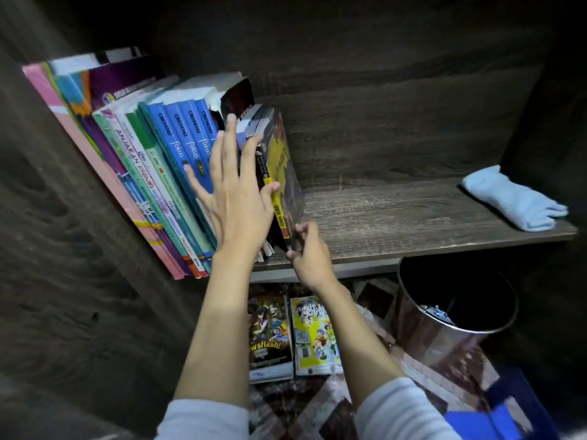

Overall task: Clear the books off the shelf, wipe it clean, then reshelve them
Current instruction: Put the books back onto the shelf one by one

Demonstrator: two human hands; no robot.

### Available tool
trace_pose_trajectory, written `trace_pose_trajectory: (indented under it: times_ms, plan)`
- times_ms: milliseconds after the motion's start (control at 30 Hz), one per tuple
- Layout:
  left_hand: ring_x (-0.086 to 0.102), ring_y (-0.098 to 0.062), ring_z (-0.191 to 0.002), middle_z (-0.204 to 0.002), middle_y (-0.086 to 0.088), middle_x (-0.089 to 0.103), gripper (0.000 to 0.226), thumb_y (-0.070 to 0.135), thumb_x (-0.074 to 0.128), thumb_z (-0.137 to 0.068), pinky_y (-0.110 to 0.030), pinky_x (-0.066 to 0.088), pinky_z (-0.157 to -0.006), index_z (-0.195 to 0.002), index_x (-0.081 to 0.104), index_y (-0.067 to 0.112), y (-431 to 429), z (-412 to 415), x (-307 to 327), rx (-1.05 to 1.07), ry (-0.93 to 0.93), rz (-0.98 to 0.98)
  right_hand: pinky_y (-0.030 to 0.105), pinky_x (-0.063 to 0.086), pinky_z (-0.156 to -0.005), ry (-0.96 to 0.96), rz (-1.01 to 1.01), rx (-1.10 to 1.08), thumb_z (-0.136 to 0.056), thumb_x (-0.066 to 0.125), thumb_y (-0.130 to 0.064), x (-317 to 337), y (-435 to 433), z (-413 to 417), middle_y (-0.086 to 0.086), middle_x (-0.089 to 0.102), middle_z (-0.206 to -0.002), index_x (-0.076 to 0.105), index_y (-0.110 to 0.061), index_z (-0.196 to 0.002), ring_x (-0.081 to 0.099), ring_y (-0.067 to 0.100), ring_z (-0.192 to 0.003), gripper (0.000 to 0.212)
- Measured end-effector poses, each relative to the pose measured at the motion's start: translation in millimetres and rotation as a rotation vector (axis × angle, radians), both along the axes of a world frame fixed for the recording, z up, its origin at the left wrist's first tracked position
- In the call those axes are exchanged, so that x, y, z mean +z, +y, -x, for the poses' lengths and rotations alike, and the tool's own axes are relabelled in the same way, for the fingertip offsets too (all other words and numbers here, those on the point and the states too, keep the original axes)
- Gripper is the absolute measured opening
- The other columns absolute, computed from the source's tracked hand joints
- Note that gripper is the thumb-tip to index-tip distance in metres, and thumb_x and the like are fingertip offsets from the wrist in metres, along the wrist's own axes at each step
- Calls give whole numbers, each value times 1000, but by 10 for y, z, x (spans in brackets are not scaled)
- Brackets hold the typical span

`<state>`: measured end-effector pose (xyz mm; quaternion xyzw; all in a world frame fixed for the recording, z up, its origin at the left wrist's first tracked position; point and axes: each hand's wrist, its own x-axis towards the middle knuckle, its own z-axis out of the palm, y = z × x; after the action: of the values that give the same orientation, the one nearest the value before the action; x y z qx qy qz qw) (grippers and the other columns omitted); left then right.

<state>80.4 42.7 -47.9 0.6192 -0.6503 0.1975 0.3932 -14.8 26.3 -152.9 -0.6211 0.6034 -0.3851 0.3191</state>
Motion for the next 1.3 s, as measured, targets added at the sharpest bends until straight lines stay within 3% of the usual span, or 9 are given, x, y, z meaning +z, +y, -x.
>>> trace_pose_trajectory:
  times_ms: [167,300,433,567,833,1033,1133,1200,1300]
  plan:
    - [8,-17,-144,-158,2,15,68,30,67,-81,-59,-1,-110,-142,37,27,-173,20,-74,57,-8,22,32,45,-86,46,67,-163,-87,59,-4,-43,-78,-48,9,65,-112,55,-19,-125,57,26,-108,41]
    - [7,-15,-139,-155,-1,24,72,36,67,-80,-62,5,-107,-144,35,26,-283,-9,-145,101,-49,100,31,43,-87,150,64,-213,-95,50,-11,-25,-93,-56,10,61,-114,48,-27,-137,56,26,-108,45]
    - [4,-15,-138,-155,-3,24,74,38,65,-81,-66,7,-105,-146,32,26,-356,7,-197,142,-72,128,29,42,-87,210,114,-235,-96,46,-11,-50,-111,-81,8,62,-120,47,-25,-139,53,22,-112,44]
    - [5,-16,-139,-155,-4,24,72,37,65,-81,-67,6,-105,-145,32,26,-374,26,-214,157,-77,143,26,40,-89,266,149,-208,-94,47,-8,-46,-93,-116,-1,60,-130,45,-19,-141,46,19,-118,48]
    - [1,-17,-140,-156,-2,22,71,35,62,-86,-65,0,-105,-147,27,26,-355,68,-214,173,-48,99,30,39,-95,282,91,-112,-91,45,-3,-23,-66,-79,0,54,-137,37,-16,-145,40,23,-122,57]
    - [5,-18,-143,-153,0,28,74,31,64,-84,-66,0,-106,-148,27,24,-290,137,-167,175,-10,44,34,30,-106,362,30,85,-89,40,0,36,-2,0,5,30,-153,12,-9,-151,26,26,-135,69]
    - [-2,-16,-144,-157,2,19,78,31,62,-86,-65,-4,-107,-150,19,26,-239,153,-121,176,-12,-37,34,30,-106,310,37,93,-91,42,-1,26,59,11,14,38,-145,4,-12,-152,31,28,-133,73]
    - [-11,-12,-142,-158,4,13,80,33,61,-87,-64,-6,-107,-150,13,27,-226,139,-113,178,-24,-79,34,32,-103,273,95,73,-91,42,1,-3,80,12,15,46,-139,9,-16,-152,36,29,-128,71]
    - [-9,-13,-143,-158,4,14,82,34,63,-85,-64,-6,-108,-150,13,28,-226,117,-109,176,-29,-87,34,34,-102,229,113,77,-89,42,3,-39,60,19,16,48,-137,12,-25,-151,40,29,-125,74]
